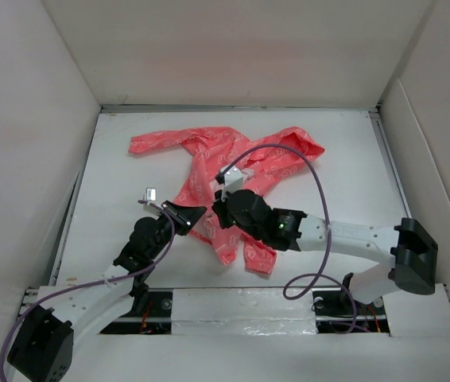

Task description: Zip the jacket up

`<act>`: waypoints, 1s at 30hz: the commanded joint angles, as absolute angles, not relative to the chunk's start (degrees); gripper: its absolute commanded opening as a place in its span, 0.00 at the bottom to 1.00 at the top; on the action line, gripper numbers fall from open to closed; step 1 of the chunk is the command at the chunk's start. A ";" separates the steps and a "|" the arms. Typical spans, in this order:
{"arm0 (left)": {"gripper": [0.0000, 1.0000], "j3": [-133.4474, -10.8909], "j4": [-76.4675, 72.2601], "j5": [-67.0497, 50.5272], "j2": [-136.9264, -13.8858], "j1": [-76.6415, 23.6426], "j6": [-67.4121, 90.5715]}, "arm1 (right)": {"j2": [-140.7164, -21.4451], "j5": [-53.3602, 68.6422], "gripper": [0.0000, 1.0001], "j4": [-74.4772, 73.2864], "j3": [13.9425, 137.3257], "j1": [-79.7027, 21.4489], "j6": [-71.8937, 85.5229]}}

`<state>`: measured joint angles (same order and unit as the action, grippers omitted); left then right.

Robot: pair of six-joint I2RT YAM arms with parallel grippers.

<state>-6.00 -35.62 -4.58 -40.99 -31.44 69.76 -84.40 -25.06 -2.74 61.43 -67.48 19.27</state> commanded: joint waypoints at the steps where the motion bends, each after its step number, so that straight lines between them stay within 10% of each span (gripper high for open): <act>1: 0.00 -5.27 -37.44 -6.15 -39.90 -31.73 69.87 | -79.99 -24.88 0.00 3.77 59.77 -64.79 19.42; 8: 0.00 -5.45 -37.35 -6.15 -39.90 -31.73 69.79 | -79.27 -15.55 0.01 5.71 58.36 -64.41 15.05; 19: 0.00 -6.06 -37.35 -6.33 -40.34 -31.73 69.70 | -87.26 -32.60 0.39 -5.98 65.56 -74.97 7.29; 30: 0.00 -6.24 -38.06 -6.42 -41.04 -31.73 69.61 | -93.25 -37.44 0.46 -14.59 71.54 -76.11 7.47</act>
<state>-5.98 -35.48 -4.99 -41.10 -31.44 69.76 -93.32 -34.65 -13.06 68.53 -75.50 8.51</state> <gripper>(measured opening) 0.007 0.454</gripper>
